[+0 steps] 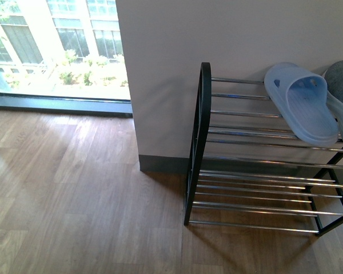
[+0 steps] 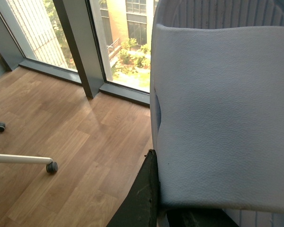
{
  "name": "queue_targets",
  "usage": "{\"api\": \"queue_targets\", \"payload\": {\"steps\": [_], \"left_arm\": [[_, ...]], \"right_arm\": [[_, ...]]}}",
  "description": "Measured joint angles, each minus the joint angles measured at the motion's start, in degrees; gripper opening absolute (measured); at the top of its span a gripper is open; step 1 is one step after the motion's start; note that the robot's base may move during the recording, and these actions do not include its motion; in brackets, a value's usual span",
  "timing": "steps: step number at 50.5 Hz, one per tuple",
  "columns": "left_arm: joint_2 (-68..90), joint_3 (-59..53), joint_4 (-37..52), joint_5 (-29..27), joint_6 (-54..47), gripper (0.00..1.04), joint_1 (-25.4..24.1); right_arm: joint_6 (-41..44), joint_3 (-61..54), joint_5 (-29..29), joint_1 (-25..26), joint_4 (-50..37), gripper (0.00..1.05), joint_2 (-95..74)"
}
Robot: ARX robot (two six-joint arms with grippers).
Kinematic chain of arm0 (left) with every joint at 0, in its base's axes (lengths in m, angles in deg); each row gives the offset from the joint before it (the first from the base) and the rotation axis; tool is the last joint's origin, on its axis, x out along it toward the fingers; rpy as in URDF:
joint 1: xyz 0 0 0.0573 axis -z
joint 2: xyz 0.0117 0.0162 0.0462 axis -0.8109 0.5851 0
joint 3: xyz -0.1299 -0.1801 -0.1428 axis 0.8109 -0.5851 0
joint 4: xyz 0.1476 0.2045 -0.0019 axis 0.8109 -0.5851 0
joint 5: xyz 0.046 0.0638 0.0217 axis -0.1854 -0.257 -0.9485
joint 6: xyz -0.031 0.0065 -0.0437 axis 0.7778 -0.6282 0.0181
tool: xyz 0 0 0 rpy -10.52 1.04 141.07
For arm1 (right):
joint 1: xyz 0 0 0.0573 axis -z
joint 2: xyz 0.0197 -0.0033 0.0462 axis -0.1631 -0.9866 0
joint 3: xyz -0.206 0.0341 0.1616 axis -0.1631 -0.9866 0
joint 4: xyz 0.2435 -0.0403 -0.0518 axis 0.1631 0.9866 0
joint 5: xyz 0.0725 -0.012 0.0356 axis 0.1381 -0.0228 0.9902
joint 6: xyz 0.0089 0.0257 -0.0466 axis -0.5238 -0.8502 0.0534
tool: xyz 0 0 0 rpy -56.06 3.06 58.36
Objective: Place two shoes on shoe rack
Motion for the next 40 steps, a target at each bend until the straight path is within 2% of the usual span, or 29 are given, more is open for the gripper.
{"api": "queue_targets", "payload": {"steps": [21,25,31,40], "left_arm": [[0.0,0.0,0.0,0.0,0.0,0.02,0.0],[0.0,0.0,0.0,0.02,0.0,0.02,0.0],[0.0,0.0,0.0,0.02,-0.02,0.02,0.0],[0.0,0.0,0.0,0.0,0.0,0.02,0.0]], "right_arm": [[-0.09,-5.95,-6.1,-6.38,8.0,0.02,13.94],[-0.11,-6.78,-11.21,-10.38,10.43,0.02,17.09],[-0.11,-8.48,-11.78,-12.07,9.81,0.02,19.3],[-0.11,-8.52,-11.74,-12.13,15.76,0.02,25.79]]}}
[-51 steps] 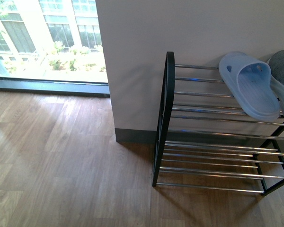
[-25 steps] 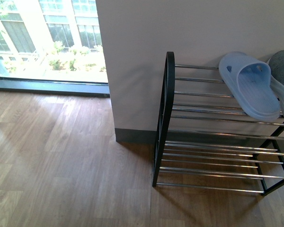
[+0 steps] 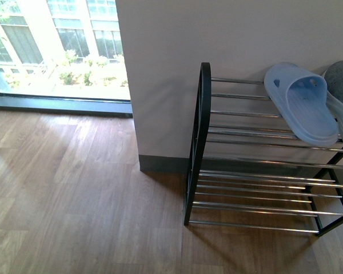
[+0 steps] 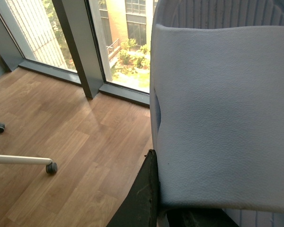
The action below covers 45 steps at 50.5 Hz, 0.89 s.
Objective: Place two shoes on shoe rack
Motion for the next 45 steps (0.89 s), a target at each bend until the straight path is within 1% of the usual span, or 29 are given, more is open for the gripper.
{"api": "queue_targets", "payload": {"steps": [8,41,42,45], "left_arm": [[0.0,0.0,0.0,0.02,0.0,0.02,0.0],[0.0,0.0,0.0,0.02,-0.02,0.02,0.0],[0.0,0.0,0.0,0.02,0.0,0.02,0.0],[0.0,0.0,0.0,0.02,-0.02,0.02,0.0]], "right_arm": [[0.0,0.0,0.0,0.0,3.91,0.02,3.93],[0.0,0.0,-0.02,0.0,15.43,0.02,15.58],[0.0,0.02,-0.02,0.0,16.68,0.02,16.72],[0.0,0.02,-0.09,0.0,24.09,0.02,22.36]]}}
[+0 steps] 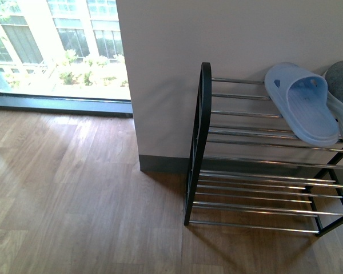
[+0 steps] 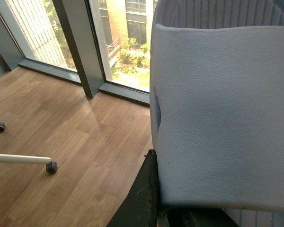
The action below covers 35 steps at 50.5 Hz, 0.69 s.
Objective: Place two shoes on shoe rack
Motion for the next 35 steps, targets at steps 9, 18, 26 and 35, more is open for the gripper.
{"api": "queue_targets", "payload": {"steps": [9,18,26,35], "left_arm": [[0.0,0.0,0.0,0.02,0.02,0.02,0.0],[-0.02,0.0,0.0,-0.02,0.02,0.02,0.0],[-0.02,0.0,0.0,0.0,0.02,0.02,0.0],[3.72,1.27,-0.87,20.44,14.38,0.02,-1.86]], "right_arm": [[0.0,0.0,0.04,0.0,1.09,0.02,2.56],[0.02,0.02,0.04,0.0,1.09,0.02,2.73],[0.0,0.0,0.04,0.0,1.09,0.31,2.73],[0.0,0.0,0.07,0.0,1.09,0.68,2.75]]}}
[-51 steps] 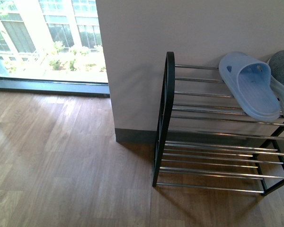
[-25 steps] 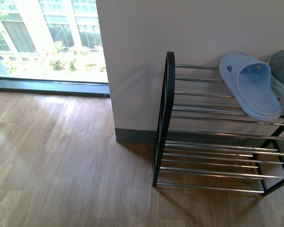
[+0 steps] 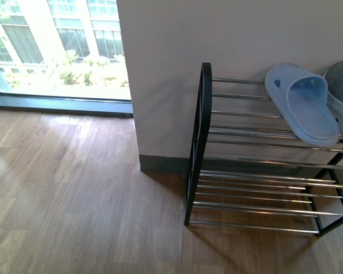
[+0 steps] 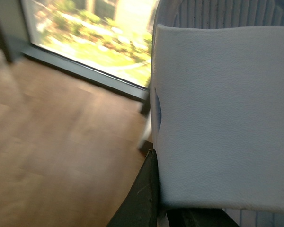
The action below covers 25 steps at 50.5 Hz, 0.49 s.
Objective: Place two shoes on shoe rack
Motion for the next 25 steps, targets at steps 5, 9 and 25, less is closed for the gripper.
{"api": "queue_targets", "payload": {"steps": [5,9,25], "left_arm": [[6.86,2.54,4.94,8.09,8.04,0.02,0.9],[13.44,5.09,9.01,10.73,12.59,0.02,2.27],[41.05,15.96,17.46,19.23,15.19,0.02,6.08]], "right_arm": [[0.0,0.0,-0.02,0.0,0.0,0.83,0.0],[0.0,0.0,-0.02,0.0,0.0,0.95,0.0],[-0.02,0.0,-0.02,0.0,0.0,0.95,0.0]]}}
